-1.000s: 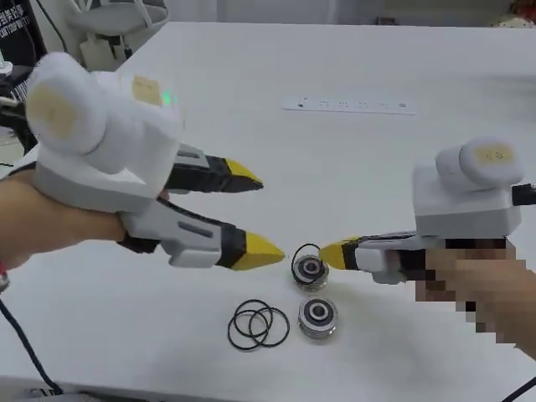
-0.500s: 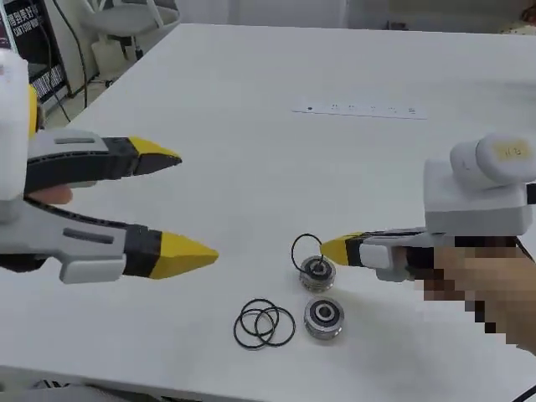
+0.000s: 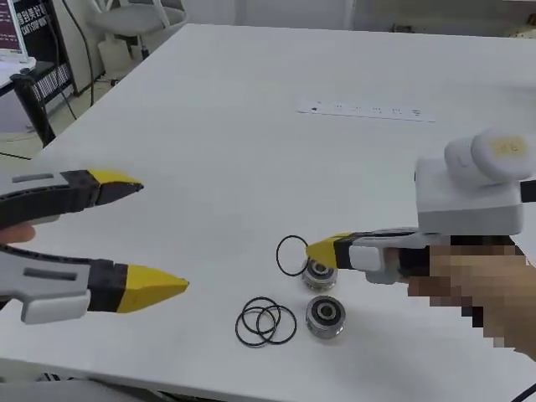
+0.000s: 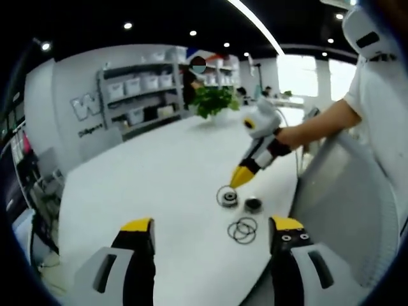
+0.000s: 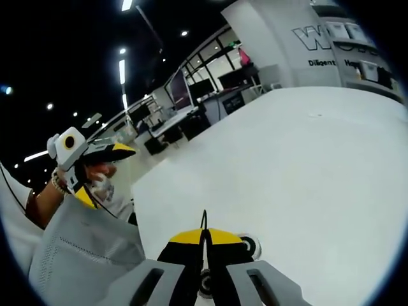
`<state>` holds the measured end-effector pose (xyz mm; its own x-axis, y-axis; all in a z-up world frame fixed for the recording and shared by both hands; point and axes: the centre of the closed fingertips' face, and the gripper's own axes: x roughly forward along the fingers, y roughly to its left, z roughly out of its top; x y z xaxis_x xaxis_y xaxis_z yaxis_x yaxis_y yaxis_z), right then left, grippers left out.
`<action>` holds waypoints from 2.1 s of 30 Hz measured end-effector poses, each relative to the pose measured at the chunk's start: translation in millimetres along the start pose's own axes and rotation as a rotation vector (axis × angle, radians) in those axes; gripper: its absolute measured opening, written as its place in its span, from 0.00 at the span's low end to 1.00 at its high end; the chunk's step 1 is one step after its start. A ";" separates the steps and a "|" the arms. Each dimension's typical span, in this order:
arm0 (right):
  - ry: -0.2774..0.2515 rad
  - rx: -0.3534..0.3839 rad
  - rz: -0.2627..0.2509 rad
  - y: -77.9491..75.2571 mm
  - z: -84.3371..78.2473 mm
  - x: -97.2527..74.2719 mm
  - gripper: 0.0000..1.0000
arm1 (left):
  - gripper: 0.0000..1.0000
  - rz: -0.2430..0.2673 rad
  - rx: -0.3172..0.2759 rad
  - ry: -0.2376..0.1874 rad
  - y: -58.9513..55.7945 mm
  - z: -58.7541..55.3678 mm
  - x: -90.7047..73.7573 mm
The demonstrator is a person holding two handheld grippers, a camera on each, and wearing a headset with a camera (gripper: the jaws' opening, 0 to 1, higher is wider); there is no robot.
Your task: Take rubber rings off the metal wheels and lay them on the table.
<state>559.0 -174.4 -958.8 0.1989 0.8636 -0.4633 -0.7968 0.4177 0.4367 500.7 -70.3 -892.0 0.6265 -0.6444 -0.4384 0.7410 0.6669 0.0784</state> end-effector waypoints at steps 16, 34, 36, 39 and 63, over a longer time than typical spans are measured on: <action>0.100 -0.037 0.084 22.1 -22.8 14.5 0.00 | 0.83 -0.017 -0.079 0.034 -16.4 -26.3 3.7; 0.215 -0.074 0.046 14.8 -52.6 26.3 0.00 | 0.81 0.005 -0.103 0.039 -16.1 -34.0 -1.6; 0.223 -0.078 0.030 11.8 -54.5 26.5 0.00 | 0.81 0.005 -0.103 0.040 -16.1 -34.4 -2.0; 0.226 -0.090 0.015 8.7 -52.6 28.1 0.00 | 0.81 0.009 -0.105 0.039 -13.6 -34.8 -2.2; 0.238 -0.159 -0.034 4.2 -52.0 22.2 0.06 | 0.81 0.026 -0.088 0.057 -7.9 -37.3 -6.2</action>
<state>530.4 -168.1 -1007.3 0.1024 0.7512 -0.6521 -0.8751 0.3798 0.3001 481.9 -57.6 -923.3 0.6287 -0.6054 -0.4880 0.6986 0.7154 0.0126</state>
